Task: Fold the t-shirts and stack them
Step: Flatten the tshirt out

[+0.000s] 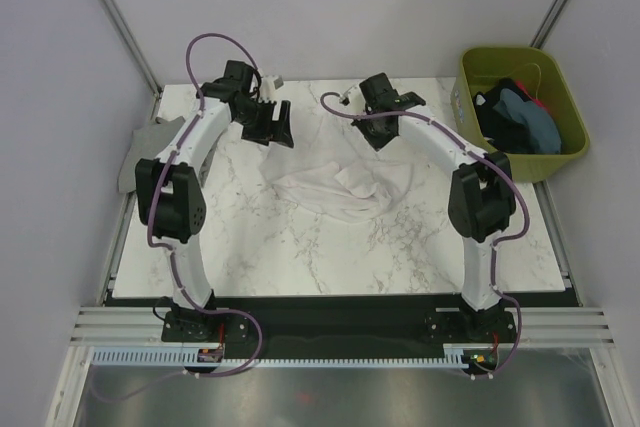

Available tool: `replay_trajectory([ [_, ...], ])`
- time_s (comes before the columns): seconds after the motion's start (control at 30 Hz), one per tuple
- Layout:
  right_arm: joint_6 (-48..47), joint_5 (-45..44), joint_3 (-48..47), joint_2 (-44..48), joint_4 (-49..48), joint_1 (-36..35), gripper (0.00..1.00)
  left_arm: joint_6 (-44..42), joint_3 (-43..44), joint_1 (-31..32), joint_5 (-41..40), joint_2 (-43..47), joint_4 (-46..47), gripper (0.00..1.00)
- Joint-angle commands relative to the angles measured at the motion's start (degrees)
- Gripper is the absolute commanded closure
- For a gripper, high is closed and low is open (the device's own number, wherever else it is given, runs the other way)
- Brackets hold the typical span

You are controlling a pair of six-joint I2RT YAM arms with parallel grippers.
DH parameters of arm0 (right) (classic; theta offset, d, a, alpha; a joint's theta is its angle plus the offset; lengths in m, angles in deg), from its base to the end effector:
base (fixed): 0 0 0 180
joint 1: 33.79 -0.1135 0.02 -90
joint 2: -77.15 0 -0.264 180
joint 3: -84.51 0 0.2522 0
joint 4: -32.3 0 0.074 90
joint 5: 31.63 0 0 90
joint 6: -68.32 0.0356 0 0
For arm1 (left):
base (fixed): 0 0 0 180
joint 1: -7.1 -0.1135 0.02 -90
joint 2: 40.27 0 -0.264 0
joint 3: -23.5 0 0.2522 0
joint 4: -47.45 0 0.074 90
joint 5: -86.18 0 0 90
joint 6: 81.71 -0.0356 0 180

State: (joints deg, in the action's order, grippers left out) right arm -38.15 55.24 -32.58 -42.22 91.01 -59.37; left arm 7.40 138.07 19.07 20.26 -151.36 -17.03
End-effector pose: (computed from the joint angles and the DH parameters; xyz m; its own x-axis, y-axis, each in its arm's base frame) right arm 0.4109 0.1945 0.2377 -0.6410 -0.6207 -0.4515 -0.6142 0.7676 -0.1833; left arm 0.4063 -0.1010 0.2820 -0.8496 0.1946 -0.4903 0.3961 0.8492 -0.3493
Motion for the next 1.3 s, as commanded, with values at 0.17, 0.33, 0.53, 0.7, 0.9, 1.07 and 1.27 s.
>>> replay_trajectory([
  [0.17,0.5,-2.8,0.8,6.7,-0.7,0.2,0.86,-5.2,24.1,-0.3,-4.8,-18.0,-2.6,0.08],
  [0.33,0.4,-3.5,2.0,7.7,-1.2,0.2,0.71,-8.4,34.9,-0.2,-9.7,-26.7,-1.6,0.05],
  [0.53,0.6,-3.7,4.8,9.2,-1.8,0.2,0.70,-10.7,39.4,-0.5,-12.3,-32.8,1.8,0.07],
  [0.7,1.3,-4.2,6.4,9.7,-2.3,0.4,0.69,-10.3,39.9,-0.5,-9.4,-36.6,1.9,0.14],
  [0.9,1.7,-4.0,5.7,9.1,-2.2,0.4,0.67,-11.1,40.9,-0.7,-7.3,-39.0,1.8,0.33],
  [1.07,1.5,-4.3,6.1,8.6,-2.2,0.4,0.66,-11.5,40.8,-0.7,-5.3,-39.8,0.9,0.64],
  [1.27,1.9,-5.0,7.4,8.4,-2.8,0.4,0.66,-8.9,33.8,-2.1,1.3,-30.9,-1.8,0.98],
])
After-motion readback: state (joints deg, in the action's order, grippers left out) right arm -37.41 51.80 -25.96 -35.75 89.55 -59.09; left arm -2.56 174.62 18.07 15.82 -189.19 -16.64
